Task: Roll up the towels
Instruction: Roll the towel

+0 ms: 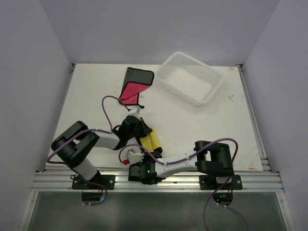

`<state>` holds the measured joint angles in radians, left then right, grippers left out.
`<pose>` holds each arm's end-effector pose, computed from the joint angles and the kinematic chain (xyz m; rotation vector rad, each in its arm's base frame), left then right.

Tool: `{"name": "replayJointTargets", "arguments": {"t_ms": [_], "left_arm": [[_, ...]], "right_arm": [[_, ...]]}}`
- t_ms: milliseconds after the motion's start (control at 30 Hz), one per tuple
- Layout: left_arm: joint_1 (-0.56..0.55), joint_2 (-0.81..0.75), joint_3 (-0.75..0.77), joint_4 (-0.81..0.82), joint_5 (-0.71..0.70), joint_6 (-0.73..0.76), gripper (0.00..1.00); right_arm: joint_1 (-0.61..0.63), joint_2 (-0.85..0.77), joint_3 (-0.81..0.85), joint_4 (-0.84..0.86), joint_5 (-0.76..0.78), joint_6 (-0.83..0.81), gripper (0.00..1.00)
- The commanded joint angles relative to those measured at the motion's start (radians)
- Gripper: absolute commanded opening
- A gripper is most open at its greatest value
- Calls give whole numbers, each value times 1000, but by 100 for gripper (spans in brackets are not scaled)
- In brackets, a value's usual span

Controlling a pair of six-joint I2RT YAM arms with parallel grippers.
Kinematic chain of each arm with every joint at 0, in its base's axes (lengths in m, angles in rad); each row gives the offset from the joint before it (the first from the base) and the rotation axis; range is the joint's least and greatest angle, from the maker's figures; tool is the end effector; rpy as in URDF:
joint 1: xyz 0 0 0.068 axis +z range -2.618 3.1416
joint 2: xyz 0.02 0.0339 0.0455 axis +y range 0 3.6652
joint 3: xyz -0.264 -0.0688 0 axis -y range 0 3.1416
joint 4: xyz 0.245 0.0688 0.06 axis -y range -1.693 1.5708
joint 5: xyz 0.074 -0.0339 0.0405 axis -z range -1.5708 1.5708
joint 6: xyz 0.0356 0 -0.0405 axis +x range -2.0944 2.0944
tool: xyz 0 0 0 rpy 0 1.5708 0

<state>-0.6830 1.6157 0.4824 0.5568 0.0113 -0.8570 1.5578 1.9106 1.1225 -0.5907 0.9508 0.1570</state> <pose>0.2184 -0.1782 0.1210 -0.1919 2.2809 -0.8739 0.0334 0.3410 0.1381 -1.3580 1.7831 -0.5911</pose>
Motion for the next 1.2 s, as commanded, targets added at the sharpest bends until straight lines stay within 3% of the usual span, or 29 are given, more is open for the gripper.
{"name": "replayJointTargets", "arguments": {"t_ms": [0,167,467,700,967,1167], "left_arm": [[10,50,-15,-74,-157,24,0],[-1,58,-15,-67,-166,22,0],[-15,56,-22,-61,-178,24,0],[-20,47,-34,-57,-191,19,0],[-32,39,-38,-49,-203,24,0],[-36,46,-36,-49,-205,27,0]], "right_arm": [[8,-113,-44,20,-49,76,17],[-5,-237,-85,51,-95,108,29],[-48,-439,-174,123,-208,174,31],[-331,-705,-337,333,-565,277,34],[-527,-596,-311,387,-843,432,45],[-571,-499,-300,420,-880,447,51]]}}
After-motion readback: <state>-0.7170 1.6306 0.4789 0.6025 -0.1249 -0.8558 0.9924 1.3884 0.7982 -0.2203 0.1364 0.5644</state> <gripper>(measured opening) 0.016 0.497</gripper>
